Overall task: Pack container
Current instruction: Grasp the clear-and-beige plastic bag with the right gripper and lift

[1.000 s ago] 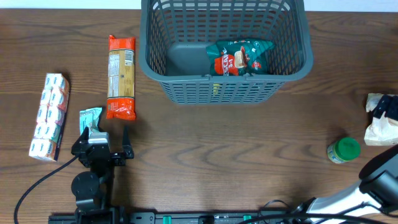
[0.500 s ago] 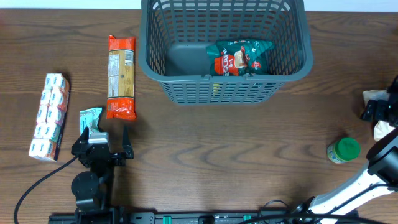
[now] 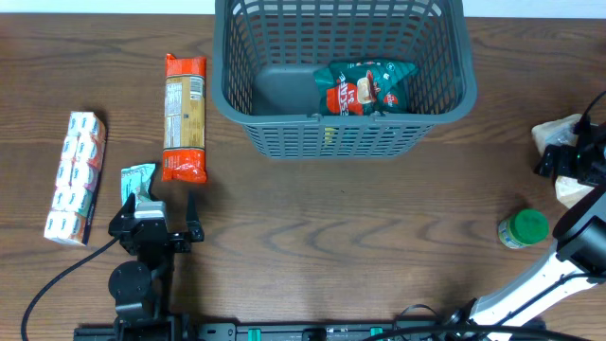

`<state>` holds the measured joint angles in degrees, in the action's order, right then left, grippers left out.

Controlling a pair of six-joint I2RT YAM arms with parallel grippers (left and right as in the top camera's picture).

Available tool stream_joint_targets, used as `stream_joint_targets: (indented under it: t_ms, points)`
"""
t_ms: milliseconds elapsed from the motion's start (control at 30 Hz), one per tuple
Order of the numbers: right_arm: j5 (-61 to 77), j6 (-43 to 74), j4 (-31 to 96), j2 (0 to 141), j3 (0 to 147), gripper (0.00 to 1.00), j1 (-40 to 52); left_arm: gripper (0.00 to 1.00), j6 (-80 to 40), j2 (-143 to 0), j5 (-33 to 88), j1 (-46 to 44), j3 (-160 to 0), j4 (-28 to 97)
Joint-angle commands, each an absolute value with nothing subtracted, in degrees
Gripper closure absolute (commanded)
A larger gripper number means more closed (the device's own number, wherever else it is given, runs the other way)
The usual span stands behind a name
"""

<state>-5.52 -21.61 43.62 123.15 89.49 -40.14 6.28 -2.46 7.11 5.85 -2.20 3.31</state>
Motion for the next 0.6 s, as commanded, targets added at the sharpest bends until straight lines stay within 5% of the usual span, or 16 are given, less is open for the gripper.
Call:
stream_joint_targets:
  t_ms: [0,233,567]
  points:
    - [-4.0,-22.3,44.0,124.8,88.4,0.01,-38.6,0.01,7.0,-2.2,7.3,6.0,-0.6,4.2]
    - [-0.4,-21.6,43.4,124.8,85.9,0.1,-36.2,0.01,7.1,-2.2,7.3,6.0,-0.6,4.2]
    - [0.8,-17.2,42.9,124.8,82.5,0.08,-32.9,0.01,7.0,-2.2,7.3,6.0,-0.6,4.2]
